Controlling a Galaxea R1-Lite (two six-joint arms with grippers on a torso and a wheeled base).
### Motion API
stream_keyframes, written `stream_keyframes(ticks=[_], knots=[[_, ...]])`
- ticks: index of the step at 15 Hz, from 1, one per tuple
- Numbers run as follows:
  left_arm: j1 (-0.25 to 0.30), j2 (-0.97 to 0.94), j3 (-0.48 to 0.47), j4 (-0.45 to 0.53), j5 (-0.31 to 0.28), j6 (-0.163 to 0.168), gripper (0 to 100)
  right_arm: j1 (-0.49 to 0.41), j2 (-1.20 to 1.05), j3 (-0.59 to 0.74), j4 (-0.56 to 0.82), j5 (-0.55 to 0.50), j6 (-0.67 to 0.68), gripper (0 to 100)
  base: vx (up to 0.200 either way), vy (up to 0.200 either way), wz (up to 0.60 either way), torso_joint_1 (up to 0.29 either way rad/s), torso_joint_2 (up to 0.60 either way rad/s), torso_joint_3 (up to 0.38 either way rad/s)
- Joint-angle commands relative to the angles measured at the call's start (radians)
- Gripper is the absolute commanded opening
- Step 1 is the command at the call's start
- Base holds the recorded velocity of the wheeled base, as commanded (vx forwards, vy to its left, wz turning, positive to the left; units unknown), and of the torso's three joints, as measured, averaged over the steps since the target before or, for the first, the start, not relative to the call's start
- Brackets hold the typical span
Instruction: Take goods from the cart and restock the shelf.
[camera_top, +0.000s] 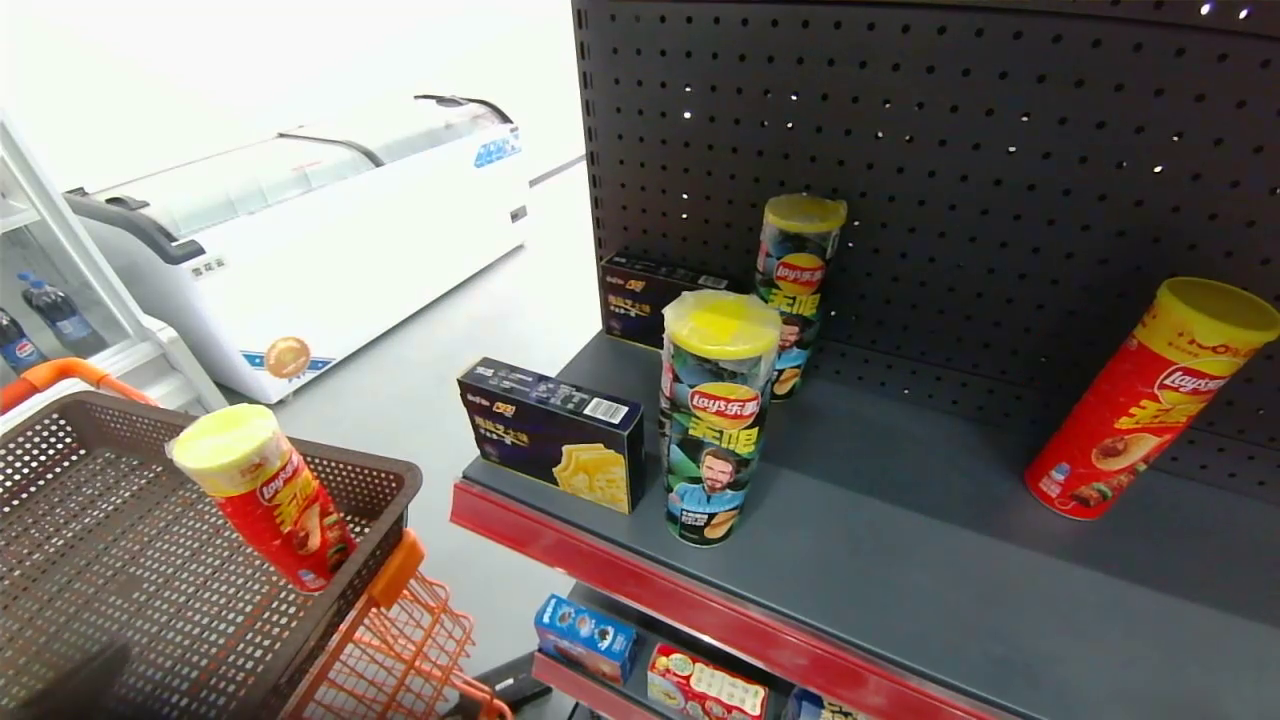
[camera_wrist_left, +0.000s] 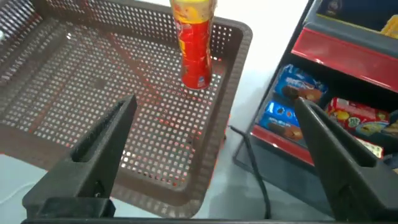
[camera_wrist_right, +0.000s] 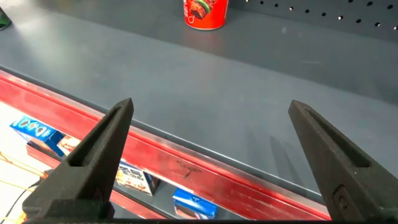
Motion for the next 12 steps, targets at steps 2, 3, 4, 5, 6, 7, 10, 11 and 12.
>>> stream_keyframes(ticks=[2,3,4,5,6,7,10,11,12], knots=[[0.201,0.326,-0.019,-0.139,-0.109,0.045,100,0.000,0.001,0.000,0.000,0.000,-0.001,100,0.000,0.000,0.00,0.000,0.00,0.000],[0.213,0.458,-0.004,-0.296,-0.106,0.062,100,0.000,0.001,0.000,0.000,0.000,-0.001,100,0.000,0.000,0.00,0.000,0.00,0.000],[0.202,0.479,0.013,-0.349,-0.105,0.068,100,0.000,0.001,0.000,0.000,0.000,-0.001,100,0.000,0.000,0.00,0.000,0.00,0.000],[0.179,0.531,0.036,-0.411,-0.105,0.089,100,0.000,0.001,0.000,0.000,0.000,-0.001,100,0.000,0.000,0.00,0.000,0.00,0.000],[0.175,0.554,0.049,-0.464,-0.105,0.108,100,0.000,0.001,0.000,0.000,0.000,-0.001,100,0.000,0.000,0.00,0.000,0.00,0.000],[0.169,0.610,0.107,-0.610,-0.105,0.129,100,0.000,0.001,0.000,0.000,0.000,-0.001,100,0.000,0.000,0.00,0.000,0.00,0.000],[0.132,0.754,0.196,-0.833,-0.106,0.127,100,0.000,0.001,0.000,0.000,0.000,-0.001,100,0.000,0.000,0.00,0.000,0.00,0.000],[0.135,0.812,0.205,-0.915,-0.105,0.123,100,0.000,0.001,0.000,0.000,0.000,-0.001,100,0.000,0.000,0.00,0.000,0.00,0.000],[0.135,0.844,0.207,-0.961,-0.106,0.112,100,0.000,0.001,0.000,0.000,0.000,-0.001,100,0.000,0.000,0.00,0.000,0.00,0.000]])
